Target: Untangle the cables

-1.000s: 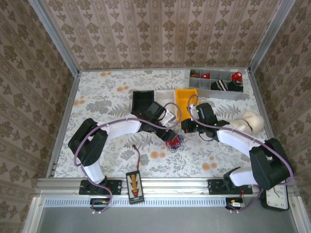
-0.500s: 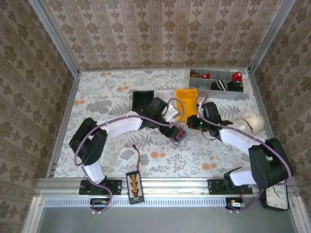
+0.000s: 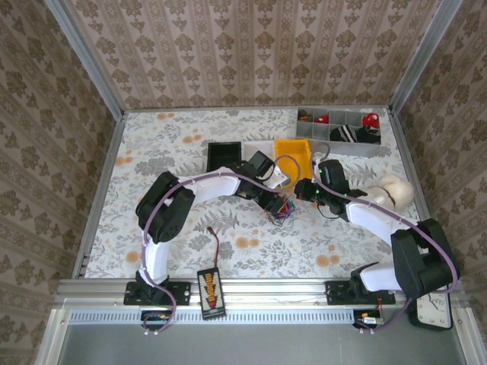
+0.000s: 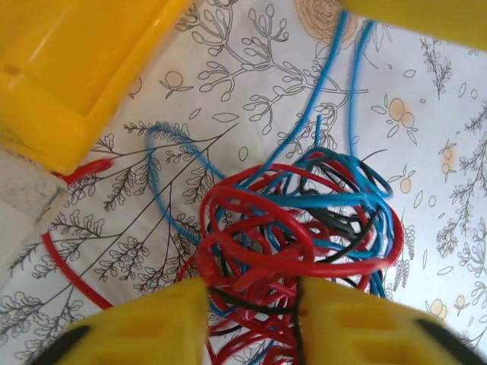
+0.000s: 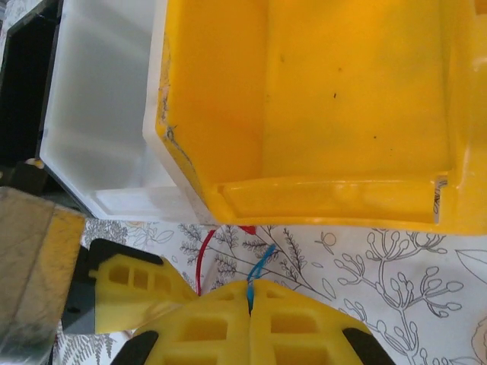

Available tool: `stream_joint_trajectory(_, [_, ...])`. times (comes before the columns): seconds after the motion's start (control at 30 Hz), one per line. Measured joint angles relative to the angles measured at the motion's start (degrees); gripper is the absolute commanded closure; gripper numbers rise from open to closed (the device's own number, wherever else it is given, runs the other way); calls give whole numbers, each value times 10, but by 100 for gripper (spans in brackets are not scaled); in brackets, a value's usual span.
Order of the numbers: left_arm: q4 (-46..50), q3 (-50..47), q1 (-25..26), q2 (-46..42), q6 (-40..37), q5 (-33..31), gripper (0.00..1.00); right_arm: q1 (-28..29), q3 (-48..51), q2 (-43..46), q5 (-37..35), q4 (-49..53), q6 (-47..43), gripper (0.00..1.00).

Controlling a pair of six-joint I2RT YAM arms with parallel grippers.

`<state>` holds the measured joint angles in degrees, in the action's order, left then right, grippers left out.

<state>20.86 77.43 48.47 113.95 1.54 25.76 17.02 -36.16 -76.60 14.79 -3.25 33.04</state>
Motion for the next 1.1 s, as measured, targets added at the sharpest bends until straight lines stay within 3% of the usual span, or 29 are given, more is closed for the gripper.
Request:
stream_joint_trajectory(0.07, [-3, 0, 0, 0, 1, 0, 95, -2, 8, 10, -2, 0, 4, 100])
stream_joint_trajectory(0.17, [-4, -1, 0, -2, 2, -5, 100, -12, 21, 26, -16, 5, 12, 100])
stream_joint_trajectory(0.37, [-19, -57, 0, -44, 4, -40, 100, -55, 31, 88, -104, 52, 30, 100])
stream_joint_trajectory(0.6, [-22, -129, -14, -100, 4, -61, 100, -164, 47, 170, -192, 113, 52, 100])
stream_joint_trajectory(0.9, [-24, -162, -30, -121, 14, -78, 100, -290, 45, 192, -210, 162, 57, 100])
stream_joint_trajectory(1.1, [-27, -184, -50, -136, 24, -98, 100, -333, 11, 188, -216, 183, 56, 100])
